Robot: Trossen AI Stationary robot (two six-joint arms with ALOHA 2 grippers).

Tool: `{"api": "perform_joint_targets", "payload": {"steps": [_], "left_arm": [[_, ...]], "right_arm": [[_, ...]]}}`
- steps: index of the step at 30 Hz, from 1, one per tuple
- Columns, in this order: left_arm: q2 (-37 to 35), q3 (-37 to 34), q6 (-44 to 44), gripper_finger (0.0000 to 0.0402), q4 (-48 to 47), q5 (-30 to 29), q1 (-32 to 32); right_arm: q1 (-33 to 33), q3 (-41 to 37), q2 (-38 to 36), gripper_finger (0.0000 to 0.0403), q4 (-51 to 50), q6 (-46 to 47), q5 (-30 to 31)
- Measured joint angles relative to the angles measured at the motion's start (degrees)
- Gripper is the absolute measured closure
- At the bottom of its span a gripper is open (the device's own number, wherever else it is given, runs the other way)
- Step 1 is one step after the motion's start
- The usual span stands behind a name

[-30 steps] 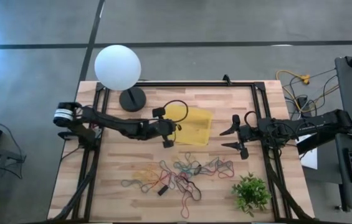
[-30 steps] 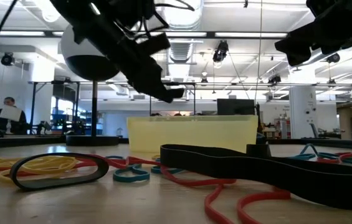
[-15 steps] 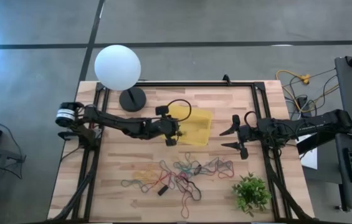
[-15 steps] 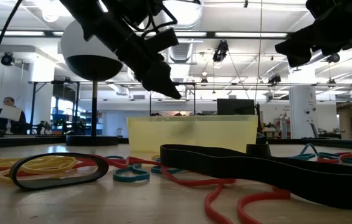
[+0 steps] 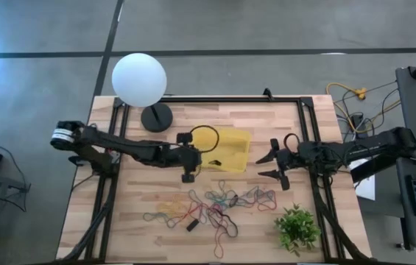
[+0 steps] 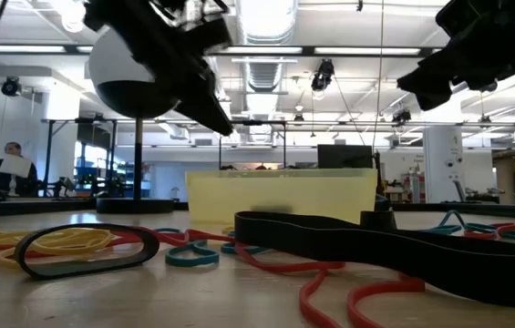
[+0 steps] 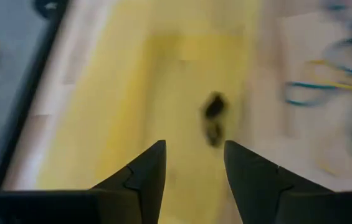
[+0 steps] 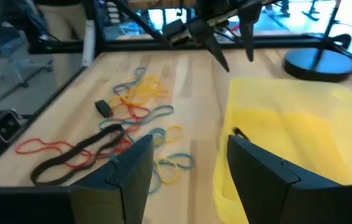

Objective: Pick and place rubber bands into bin
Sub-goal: Put the black rubber band into the yellow bin

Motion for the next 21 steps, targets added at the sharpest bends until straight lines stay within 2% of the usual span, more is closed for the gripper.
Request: {"api": "perform_joint_targets", "payload": {"steps": [4,11,21], "left_arm": [[-5.26,-3.66,-1.63,0.0255,0.67,4.56,-3.82],[-12.91,-10.53,-7.39,0.0255,2.42,4.48,-8.87],[-17.95,-20.45,-11.91,0.0255,10.19,2.76,-10.72]], "right_arm": [[0.21,1.67,7.96,0.0211,5.39,-0.44,-6.33],[0.81,11.06,23.58,0.0211,3.62,-0.2,-14.4],[8.49,27.1,43.22,0.0211,-11.55,0.28,-14.27]]}}
